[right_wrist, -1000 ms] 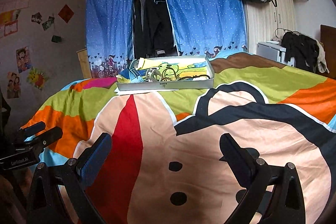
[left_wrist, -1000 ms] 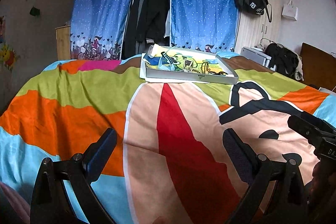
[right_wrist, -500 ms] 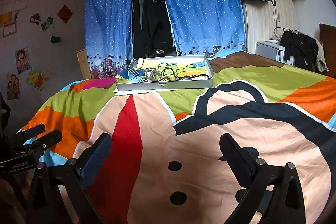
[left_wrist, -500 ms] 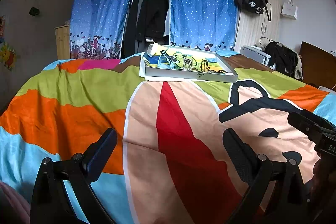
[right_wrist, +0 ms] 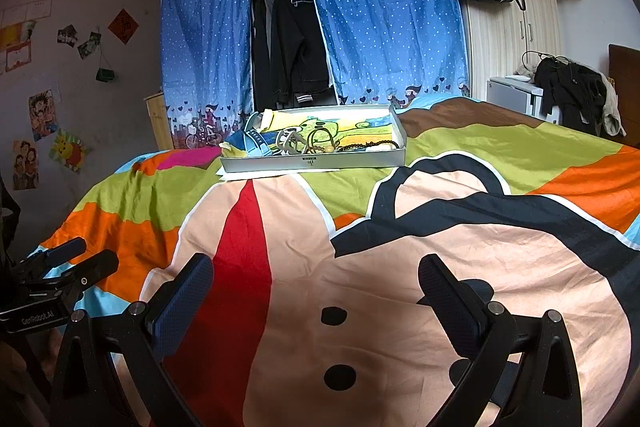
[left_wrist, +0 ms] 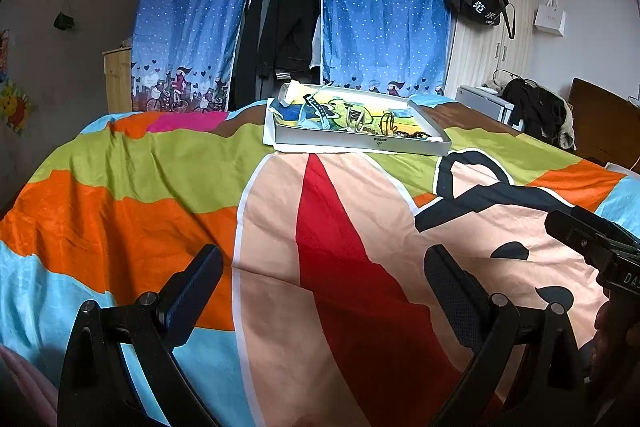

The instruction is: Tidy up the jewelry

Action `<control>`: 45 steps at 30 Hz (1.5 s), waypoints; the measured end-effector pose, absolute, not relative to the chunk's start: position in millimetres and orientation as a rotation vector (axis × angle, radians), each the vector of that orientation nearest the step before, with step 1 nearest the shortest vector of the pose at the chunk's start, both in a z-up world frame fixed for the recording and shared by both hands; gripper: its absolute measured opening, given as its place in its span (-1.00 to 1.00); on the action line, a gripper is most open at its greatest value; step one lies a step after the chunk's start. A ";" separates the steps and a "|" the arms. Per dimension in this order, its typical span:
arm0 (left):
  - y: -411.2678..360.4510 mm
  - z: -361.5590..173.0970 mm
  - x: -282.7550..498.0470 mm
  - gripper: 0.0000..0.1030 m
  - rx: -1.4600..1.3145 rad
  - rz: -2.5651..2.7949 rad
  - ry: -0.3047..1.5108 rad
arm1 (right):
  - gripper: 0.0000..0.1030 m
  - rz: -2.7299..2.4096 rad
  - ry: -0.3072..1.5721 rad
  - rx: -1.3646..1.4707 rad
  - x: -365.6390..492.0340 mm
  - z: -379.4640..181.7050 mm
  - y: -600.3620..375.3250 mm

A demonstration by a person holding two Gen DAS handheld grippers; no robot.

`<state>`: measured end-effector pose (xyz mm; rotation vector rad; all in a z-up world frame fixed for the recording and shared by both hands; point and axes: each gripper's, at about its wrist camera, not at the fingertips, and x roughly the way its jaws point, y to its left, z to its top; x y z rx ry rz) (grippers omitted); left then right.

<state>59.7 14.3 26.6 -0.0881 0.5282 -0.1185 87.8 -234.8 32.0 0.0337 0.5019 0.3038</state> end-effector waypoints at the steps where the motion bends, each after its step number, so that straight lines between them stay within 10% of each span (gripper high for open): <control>1: 14.0 26.4 59.2 0.91 -0.089 -0.119 0.529 | 1.00 0.304 0.501 0.033 87.8 32.1 -234.9; 45: 10.0 23.4 53.7 0.91 -0.091 -0.129 0.524 | 1.00 0.304 0.504 0.034 88.0 33.0 -235.3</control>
